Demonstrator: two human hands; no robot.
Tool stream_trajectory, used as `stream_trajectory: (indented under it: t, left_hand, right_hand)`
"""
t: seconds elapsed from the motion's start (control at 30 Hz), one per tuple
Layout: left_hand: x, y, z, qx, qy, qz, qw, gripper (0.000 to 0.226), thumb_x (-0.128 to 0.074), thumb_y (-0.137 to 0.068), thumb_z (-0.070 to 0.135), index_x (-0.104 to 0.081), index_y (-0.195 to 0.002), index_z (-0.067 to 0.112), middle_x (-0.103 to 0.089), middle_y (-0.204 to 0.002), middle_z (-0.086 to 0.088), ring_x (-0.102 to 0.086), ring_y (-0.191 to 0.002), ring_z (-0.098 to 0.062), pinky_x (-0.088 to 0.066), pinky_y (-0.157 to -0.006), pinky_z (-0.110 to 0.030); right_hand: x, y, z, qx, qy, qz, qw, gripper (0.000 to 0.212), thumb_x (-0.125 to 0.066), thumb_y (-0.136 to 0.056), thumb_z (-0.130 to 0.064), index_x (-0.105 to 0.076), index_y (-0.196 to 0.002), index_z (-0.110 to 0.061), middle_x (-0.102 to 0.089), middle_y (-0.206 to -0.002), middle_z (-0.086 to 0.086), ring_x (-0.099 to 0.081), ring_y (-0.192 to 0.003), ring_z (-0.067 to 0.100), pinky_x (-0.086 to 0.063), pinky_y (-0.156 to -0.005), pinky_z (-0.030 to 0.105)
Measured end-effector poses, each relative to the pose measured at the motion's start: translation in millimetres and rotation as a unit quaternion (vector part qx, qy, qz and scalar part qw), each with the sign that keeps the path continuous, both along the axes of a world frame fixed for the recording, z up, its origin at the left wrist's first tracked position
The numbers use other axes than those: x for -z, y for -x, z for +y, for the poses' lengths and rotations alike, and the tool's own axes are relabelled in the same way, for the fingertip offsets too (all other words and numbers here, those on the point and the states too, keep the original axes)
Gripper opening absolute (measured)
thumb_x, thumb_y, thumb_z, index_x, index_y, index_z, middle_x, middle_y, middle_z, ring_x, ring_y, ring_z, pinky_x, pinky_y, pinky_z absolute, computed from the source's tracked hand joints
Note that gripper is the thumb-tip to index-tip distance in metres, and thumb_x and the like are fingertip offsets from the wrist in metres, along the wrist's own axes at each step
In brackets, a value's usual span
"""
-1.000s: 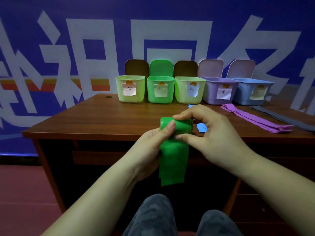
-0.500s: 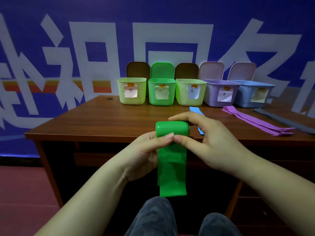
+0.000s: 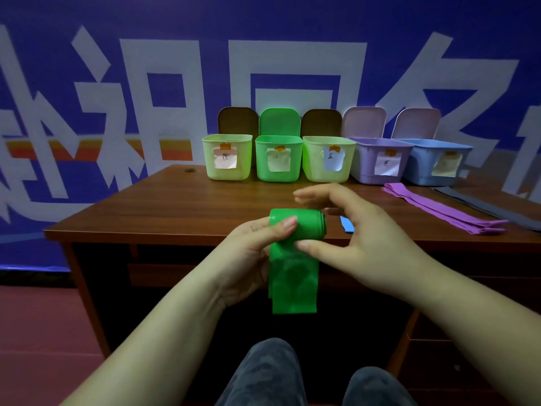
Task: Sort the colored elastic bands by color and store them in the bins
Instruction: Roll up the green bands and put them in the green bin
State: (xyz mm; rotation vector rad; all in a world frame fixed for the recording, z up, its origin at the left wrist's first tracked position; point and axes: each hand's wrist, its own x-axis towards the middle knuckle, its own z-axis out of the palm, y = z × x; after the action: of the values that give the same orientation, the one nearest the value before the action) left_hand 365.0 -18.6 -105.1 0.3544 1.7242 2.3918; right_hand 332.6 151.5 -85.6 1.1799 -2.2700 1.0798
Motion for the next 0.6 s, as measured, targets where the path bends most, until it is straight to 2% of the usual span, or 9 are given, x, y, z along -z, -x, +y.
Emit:
stream_trajectory:
  t: [0.03, 0.1, 0.13, 0.2, 0.27, 0.33, 0.37, 0.43, 0.6]
  left_hand:
    - [0.0, 0.8, -0.9, 0.005, 0.001, 0.0, 1.0, 0.019, -0.07, -0.075, 0.023, -0.075, -0.086, 0.009, -0.071, -0.074, -0.01, -0.069, -0.063, -0.018, -0.058, -0.057, -0.028]
    - [0.5, 2.2, -1.6, 0.008, -0.008, -0.009, 1.0, 0.021, -0.065, -0.072, 0.02, -0.075, -0.087, 0.009, -0.072, -0.079, -0.012, -0.07, -0.066, -0.02, -0.058, -0.06, -0.03]
    - [0.5, 2.9, -1.5, 0.01, -0.015, -0.009, 1.0, 0.022, -0.062, -0.072, 0.019, -0.075, -0.087, 0.009, -0.071, -0.079, -0.013, -0.07, -0.066, -0.02, -0.058, -0.06, -0.03]
    - [-0.1, 2.9, 0.1, 0.019, -0.02, 0.001, 1.0, 0.018, -0.067, -0.073, 0.011, -0.075, -0.089, 0.009, -0.071, -0.08, -0.012, -0.07, -0.066, -0.02, -0.058, -0.06, -0.03]
    - [-1.2, 0.7, 1.1, 0.031, -0.012, 0.012, 0.999, 0.02, -0.075, -0.069, 0.007, -0.075, -0.088, 0.012, -0.072, -0.081, -0.011, -0.07, -0.067, -0.019, -0.058, -0.06, -0.03]
    - [0.2, 0.4, 1.9, 0.037, 0.007, 0.023, 0.999, 0.023, -0.075, -0.068, 0.003, -0.076, -0.088, 0.015, -0.072, -0.083, -0.009, -0.07, -0.071, -0.017, -0.058, -0.061, -0.03]
    - [0.5, 0.3, 2.6, 0.036, 0.019, 0.027, 0.999, 0.024, -0.072, -0.071, 0.0, -0.075, -0.089, 0.015, -0.072, -0.084, -0.008, -0.07, -0.072, -0.017, -0.058, -0.063, -0.029]
    - [3.0, 2.1, 4.2, 0.021, 0.035, 0.027, 0.999, 0.017, -0.069, -0.077, 0.006, -0.072, -0.091, 0.014, -0.072, -0.084, -0.007, -0.07, -0.073, -0.016, -0.058, -0.065, -0.029]
    - [6.2, 7.1, 6.4, -0.017, 0.075, 0.047, 0.996, 0.024, -0.06, -0.07, 0.006, -0.067, -0.093, 0.009, -0.073, -0.085, -0.005, -0.069, -0.075, -0.013, -0.057, -0.073, -0.026]
  right_hand:
    - [-2.4, -0.2, 2.4, 0.01, -0.005, -0.017, 1.0, 0.053, -0.076, -0.072, -0.041, -0.055, -0.12, -0.031, -0.06, -0.115, -0.019, -0.052, -0.11, -0.01, -0.037, -0.095, 0.008]
    - [-5.1, 0.1, 6.5, 0.041, -0.023, -0.025, 0.999, 0.056, -0.064, -0.067, -0.055, -0.056, -0.118, -0.036, -0.06, -0.113, -0.02, -0.05, -0.11, -0.009, -0.035, -0.094, 0.005]
    - [-5.5, -0.2, 7.9, 0.054, -0.034, -0.017, 0.998, 0.054, -0.06, -0.065, -0.058, -0.058, -0.115, -0.037, -0.06, -0.111, -0.02, -0.049, -0.108, -0.009, -0.033, -0.09, 0.001]
    - [-4.6, -1.0, 9.5, 0.064, -0.045, 0.004, 0.997, 0.046, -0.065, -0.07, -0.061, -0.062, -0.109, -0.037, -0.061, -0.107, -0.017, -0.049, -0.104, -0.007, -0.033, -0.083, 0.0]
    - [-3.8, -1.3, 10.1, 0.06, -0.043, 0.019, 0.997, 0.04, -0.064, -0.074, -0.054, -0.063, -0.109, -0.034, -0.064, -0.105, -0.018, -0.052, -0.103, -0.007, -0.037, -0.082, 0.003]
    - [-4.0, -0.6, 10.1, 0.046, -0.02, 0.009, 0.999, 0.038, -0.062, -0.074, -0.046, -0.064, -0.108, -0.03, -0.066, -0.104, -0.019, -0.056, -0.1, -0.008, -0.038, -0.084, 0.003]
    - [-4.5, -0.1, 10.1, 0.041, -0.005, 0.002, 0.999, 0.037, -0.062, -0.074, -0.044, -0.065, -0.108, -0.029, -0.067, -0.103, -0.018, -0.057, -0.098, -0.009, -0.038, -0.083, 0.003]
    - [-4.2, 1.8, 10.0, 0.038, 0.013, -0.001, 0.999, 0.035, -0.063, -0.074, -0.042, -0.065, -0.106, -0.027, -0.067, -0.103, -0.017, -0.057, -0.098, -0.009, -0.037, -0.083, 0.001]
    - [-4.7, 4.7, 10.1, 0.038, 0.057, -0.005, 0.998, 0.034, -0.065, -0.074, -0.038, -0.064, -0.106, -0.027, -0.066, -0.104, -0.02, -0.058, -0.099, -0.009, -0.038, -0.084, 0.002]
